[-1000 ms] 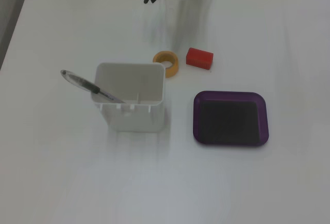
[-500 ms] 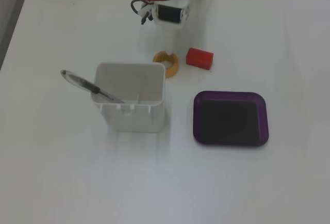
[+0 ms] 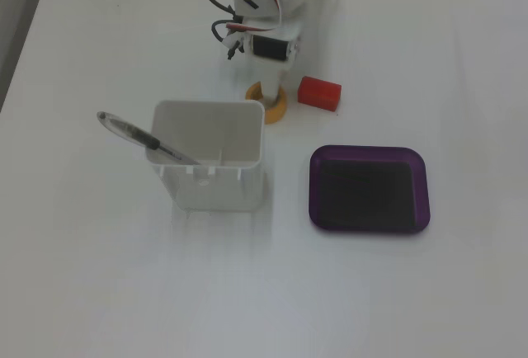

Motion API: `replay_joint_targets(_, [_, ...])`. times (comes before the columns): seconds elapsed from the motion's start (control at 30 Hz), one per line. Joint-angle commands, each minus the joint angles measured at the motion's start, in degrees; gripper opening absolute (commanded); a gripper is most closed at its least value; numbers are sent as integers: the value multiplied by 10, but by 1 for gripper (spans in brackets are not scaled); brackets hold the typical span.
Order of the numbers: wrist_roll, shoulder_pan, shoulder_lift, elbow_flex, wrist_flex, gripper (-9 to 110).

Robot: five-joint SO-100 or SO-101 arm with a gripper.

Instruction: Grab up the yellow tape and put it in the box.

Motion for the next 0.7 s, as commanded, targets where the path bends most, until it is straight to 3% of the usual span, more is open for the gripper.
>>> replay_joint_targets(0.0, [-5,2,-10,-20,-3,17])
replay_joint_targets(0.13, [-4,2,-15,-24,-3,14])
replay_joint_targets(0.27, [2,1,-12,-28,3,-2])
replay_joint_targets(0.43, [9,1,26,-30,26,-1])
replay_joint_targets(0.67, [9,-34,279,-31,81,-1])
